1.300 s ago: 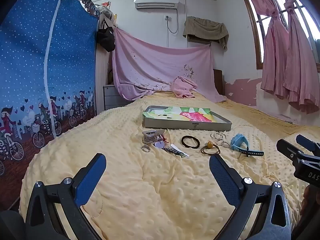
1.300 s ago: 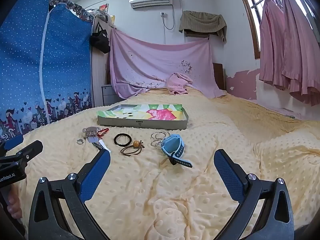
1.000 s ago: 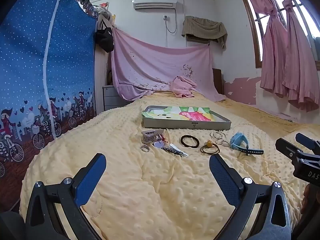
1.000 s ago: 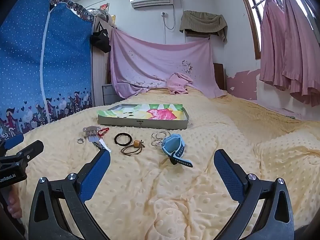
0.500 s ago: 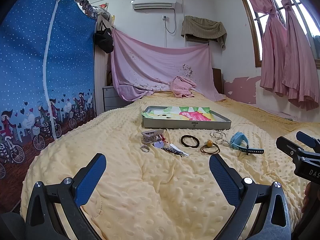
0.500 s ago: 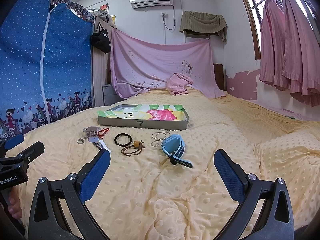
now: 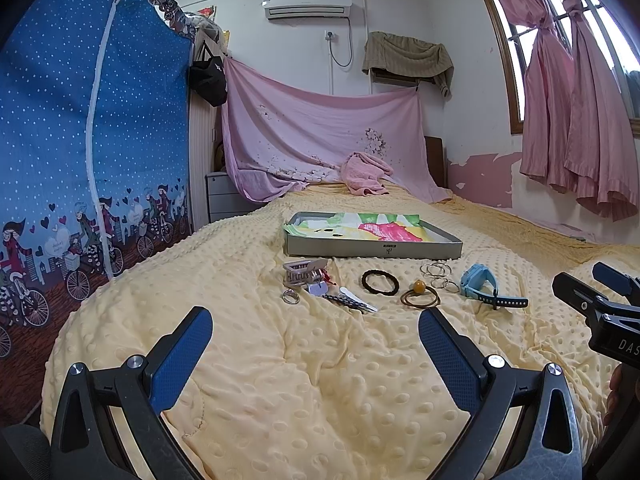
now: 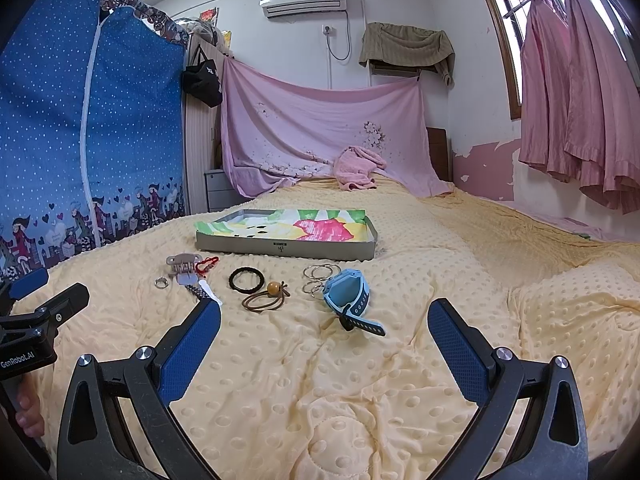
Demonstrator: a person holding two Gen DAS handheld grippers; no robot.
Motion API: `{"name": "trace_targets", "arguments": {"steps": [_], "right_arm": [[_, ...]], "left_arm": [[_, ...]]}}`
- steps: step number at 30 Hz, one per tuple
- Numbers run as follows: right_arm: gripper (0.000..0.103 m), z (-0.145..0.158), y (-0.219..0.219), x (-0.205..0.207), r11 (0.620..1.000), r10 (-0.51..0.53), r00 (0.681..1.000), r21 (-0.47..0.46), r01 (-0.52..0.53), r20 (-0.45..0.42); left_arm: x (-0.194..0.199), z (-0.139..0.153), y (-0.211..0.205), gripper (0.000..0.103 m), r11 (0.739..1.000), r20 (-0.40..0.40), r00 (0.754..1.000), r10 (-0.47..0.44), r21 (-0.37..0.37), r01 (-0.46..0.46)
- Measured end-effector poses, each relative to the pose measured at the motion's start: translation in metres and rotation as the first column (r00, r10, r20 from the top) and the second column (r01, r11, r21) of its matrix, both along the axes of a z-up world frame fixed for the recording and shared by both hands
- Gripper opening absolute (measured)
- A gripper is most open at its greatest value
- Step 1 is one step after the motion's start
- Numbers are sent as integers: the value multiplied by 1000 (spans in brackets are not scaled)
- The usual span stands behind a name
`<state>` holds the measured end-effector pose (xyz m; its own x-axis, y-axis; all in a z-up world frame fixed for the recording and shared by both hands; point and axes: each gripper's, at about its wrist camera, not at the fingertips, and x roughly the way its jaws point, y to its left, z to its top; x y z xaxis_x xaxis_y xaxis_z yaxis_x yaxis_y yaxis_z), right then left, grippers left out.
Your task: Organize jewelry
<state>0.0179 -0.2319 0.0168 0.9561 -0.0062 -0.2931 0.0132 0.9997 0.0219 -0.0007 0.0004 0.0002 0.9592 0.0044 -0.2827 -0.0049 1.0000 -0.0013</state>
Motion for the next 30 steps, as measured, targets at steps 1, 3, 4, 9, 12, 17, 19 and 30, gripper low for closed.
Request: {"name": "trace_targets", "arguments": {"steps": [1, 3, 4, 9, 12, 17, 19, 30], "right_arm": [[102, 0, 0, 0, 1000, 1, 1000, 0, -1, 0], [102, 0, 0, 0, 1000, 0, 1000, -1, 0, 1], [102, 0, 0, 0, 1000, 1, 1000, -1, -1, 1], [102, 0, 1, 0, 1000, 0, 1000, -1, 0, 1], [102, 0, 0, 0, 1000, 0, 1000, -1, 0, 2], [102, -1, 1, 0, 1000, 0, 1000, 0, 0, 2], [102, 0, 1, 0, 1000, 1, 1000, 1, -1, 2], [102, 4, 3, -2, 1000, 5, 1000, -9, -5, 6]], "left_arm": [[0, 0, 0, 103, 1000, 0, 1000, 0, 0, 0], [0, 0, 0, 103, 1000, 0, 1000, 0, 1, 0], [0, 0, 0, 103, 1000, 0, 1000, 0, 1, 0], [0, 0, 0, 103, 1000, 0, 1000, -1, 1, 1], [0, 0, 0, 103, 1000, 0, 1000, 0, 2, 0], [0, 0, 0, 103, 1000, 0, 1000, 0, 3, 0], [0, 0, 0, 103, 1000, 0, 1000, -1, 3, 1], [0, 0, 0, 103, 1000, -1, 1000, -1, 5, 1]]}}
